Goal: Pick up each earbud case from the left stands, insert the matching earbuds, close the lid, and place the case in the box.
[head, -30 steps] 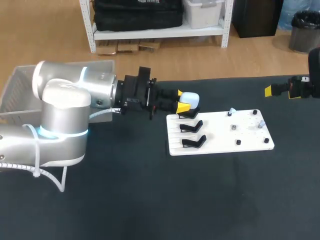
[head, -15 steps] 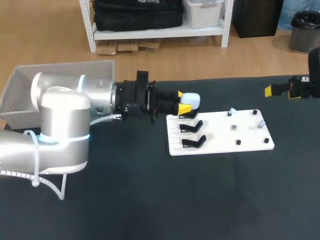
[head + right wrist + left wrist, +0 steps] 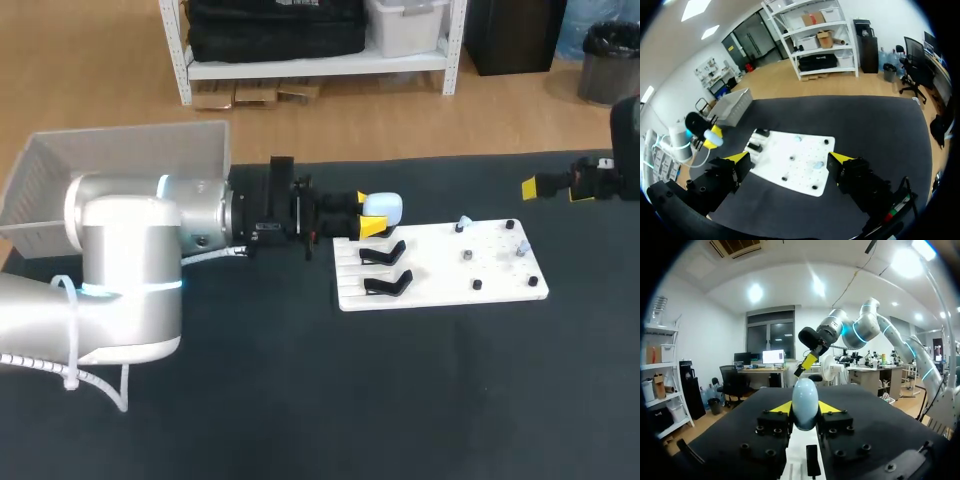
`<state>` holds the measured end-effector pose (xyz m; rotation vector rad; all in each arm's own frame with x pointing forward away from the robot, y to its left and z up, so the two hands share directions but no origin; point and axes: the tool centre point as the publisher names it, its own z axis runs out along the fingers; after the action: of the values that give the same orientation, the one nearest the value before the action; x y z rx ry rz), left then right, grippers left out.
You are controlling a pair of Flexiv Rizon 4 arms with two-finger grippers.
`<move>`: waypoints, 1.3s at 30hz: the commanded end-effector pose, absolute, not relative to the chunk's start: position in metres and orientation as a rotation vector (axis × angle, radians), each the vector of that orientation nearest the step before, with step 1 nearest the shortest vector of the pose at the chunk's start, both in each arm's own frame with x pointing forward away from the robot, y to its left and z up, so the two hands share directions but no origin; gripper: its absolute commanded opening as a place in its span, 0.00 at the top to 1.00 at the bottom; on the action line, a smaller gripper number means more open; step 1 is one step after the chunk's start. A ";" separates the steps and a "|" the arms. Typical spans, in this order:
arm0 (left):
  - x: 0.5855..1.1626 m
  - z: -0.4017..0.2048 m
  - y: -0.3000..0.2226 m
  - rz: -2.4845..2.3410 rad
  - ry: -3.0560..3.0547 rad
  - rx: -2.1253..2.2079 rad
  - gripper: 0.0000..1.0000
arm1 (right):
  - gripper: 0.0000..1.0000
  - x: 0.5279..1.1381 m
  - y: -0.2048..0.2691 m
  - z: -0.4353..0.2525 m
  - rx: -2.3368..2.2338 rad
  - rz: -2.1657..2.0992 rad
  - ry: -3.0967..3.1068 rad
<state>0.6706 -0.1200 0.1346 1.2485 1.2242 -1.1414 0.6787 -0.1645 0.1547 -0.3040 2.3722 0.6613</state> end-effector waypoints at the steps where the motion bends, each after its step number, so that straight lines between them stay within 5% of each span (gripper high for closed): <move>1: 0.673 0.130 -0.120 -1.151 1.211 1.243 1.00 | 0.00 0.661 -0.160 0.161 -0.340 0.679 2.372; 39: 0.678 0.114 -0.125 -1.251 1.235 1.256 1.00 | 0.00 0.633 -0.046 0.150 -0.580 0.716 2.521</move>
<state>0.6742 -0.1238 0.1155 1.2492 1.2377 -1.2425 0.6291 -0.0509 0.1504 -0.5794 2.5140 0.7168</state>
